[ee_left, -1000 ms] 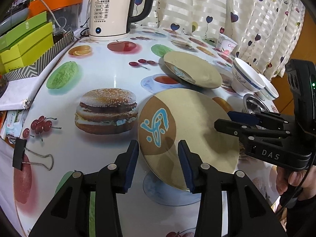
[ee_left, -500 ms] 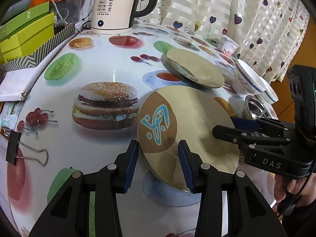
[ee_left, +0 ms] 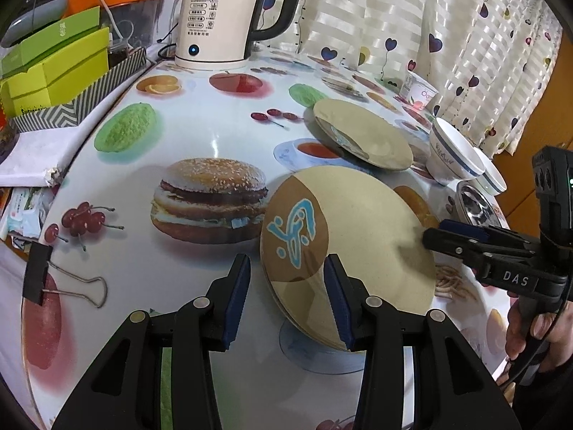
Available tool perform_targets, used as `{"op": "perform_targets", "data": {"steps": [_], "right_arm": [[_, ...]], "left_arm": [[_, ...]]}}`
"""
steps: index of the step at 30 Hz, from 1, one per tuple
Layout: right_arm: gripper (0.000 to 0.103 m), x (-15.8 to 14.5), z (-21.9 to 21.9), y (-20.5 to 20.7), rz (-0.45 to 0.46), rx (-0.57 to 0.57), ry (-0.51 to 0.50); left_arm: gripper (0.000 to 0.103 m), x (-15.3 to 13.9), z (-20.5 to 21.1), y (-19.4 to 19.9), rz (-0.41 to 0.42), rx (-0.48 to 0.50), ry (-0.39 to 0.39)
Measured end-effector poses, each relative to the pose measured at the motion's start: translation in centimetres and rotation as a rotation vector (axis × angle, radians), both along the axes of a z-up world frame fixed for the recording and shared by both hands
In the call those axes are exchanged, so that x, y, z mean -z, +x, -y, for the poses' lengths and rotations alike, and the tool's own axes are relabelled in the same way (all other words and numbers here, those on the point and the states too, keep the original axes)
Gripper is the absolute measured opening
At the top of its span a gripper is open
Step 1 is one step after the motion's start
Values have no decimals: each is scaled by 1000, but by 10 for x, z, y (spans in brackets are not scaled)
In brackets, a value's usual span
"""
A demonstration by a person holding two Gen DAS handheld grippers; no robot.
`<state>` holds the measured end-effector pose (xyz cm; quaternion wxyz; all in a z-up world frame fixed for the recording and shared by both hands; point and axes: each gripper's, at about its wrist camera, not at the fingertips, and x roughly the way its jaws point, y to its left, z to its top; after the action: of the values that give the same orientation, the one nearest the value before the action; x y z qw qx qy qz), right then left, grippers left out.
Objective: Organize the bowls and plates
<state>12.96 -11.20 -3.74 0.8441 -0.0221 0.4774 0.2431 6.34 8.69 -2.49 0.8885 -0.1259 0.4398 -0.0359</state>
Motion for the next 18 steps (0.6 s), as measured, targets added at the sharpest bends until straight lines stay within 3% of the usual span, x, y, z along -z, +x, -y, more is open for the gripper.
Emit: {"op": "perform_targets", "data": {"steps": [10, 18], "right_arm": [[52, -8, 28, -7, -13, 47, 53], [52, -37, 30, -9, 68, 59, 147]], "left_arm": [[44, -19, -10, 3, 55, -8, -15], [44, -35, -7, 18, 96, 11, -5]]}}
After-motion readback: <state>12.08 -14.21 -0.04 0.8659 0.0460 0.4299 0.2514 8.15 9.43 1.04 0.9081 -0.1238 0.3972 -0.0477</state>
